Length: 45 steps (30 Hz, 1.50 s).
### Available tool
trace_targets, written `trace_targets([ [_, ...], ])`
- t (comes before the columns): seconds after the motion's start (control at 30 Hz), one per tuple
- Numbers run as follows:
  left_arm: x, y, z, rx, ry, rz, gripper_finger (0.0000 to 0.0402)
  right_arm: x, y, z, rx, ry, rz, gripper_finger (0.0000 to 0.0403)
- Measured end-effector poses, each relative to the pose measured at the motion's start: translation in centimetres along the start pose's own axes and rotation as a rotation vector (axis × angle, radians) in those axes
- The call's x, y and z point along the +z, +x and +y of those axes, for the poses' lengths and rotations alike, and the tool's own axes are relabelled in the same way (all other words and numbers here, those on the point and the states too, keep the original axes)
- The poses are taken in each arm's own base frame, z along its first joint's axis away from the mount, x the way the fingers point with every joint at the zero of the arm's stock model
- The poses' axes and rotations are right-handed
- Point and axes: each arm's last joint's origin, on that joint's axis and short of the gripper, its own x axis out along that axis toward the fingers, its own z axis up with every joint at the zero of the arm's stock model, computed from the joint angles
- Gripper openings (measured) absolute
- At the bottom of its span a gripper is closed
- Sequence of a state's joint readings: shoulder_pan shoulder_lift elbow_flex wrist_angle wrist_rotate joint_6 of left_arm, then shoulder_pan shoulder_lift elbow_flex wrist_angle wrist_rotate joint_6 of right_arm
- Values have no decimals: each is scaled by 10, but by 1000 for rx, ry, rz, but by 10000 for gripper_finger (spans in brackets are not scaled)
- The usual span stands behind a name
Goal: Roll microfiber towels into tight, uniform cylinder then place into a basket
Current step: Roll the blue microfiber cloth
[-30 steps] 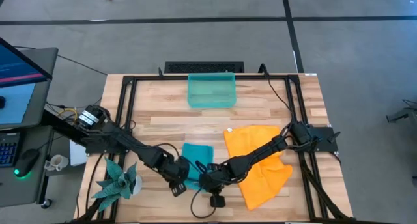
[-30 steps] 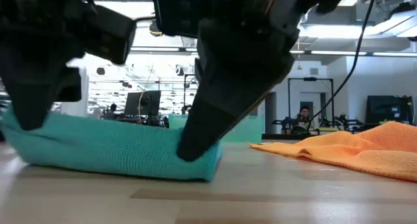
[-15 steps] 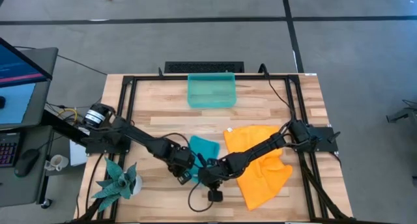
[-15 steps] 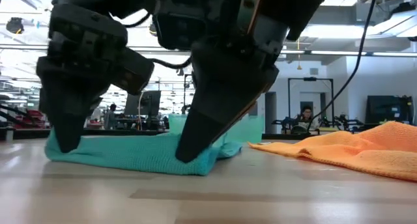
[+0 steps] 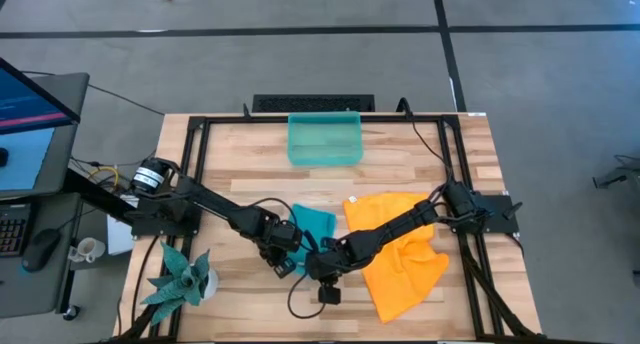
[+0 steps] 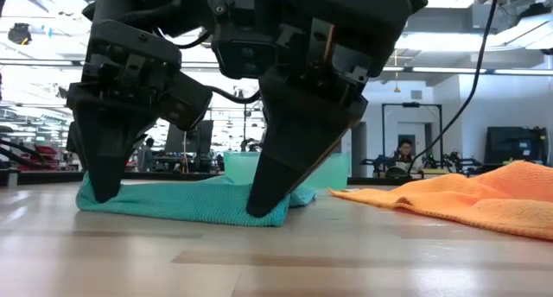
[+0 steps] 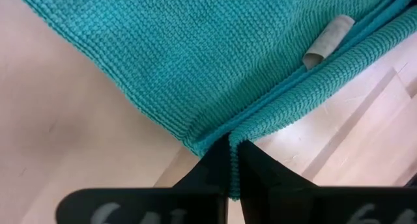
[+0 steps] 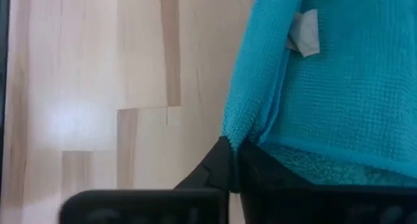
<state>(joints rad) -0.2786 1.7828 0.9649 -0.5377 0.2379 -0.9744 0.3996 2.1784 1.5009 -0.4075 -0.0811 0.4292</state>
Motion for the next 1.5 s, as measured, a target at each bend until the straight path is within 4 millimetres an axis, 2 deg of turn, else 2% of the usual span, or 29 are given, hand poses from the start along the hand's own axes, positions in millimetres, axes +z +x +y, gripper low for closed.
trace_targets([
  [0.27, 0, 0, 1, 14, 41, -8, 3, 1, -3, -3, 6, 32, 13, 123],
  [0.47, 0, 1, 3, 32, 48, -7, 5, 2, -17, -4, -6, 50, 24, 148],
  [0.67, 0, 1, 3, 32, 45, -7, 9, 5, -34, 9, 17, -69, -33, 138],
  [0.87, -1, 1, 3, 31, 44, -6, 8, 6, -34, 36, 72, -231, -149, 118],
  [1.0, -1, 1, 3, 31, 42, -6, 8, 6, -32, 42, 35, -250, -197, 109],
  [1.1, -1, 1, 3, 30, 43, -6, 8, 10, -33, 41, -12, -273, -247, 102],
  [1.33, -1, 1, 3, 31, 44, -6, 8, 15, -15, 17, -95, -228, -223, 86],
  [1.4, -1, 1, 3, 29, 44, -4, 8, 9, -11, 9, -163, -197, -176, 80],
  [1.5, -1, 1, 3, 27, 43, 2, 8, 12, -12, 6, -181, -175, -190, 72],
])
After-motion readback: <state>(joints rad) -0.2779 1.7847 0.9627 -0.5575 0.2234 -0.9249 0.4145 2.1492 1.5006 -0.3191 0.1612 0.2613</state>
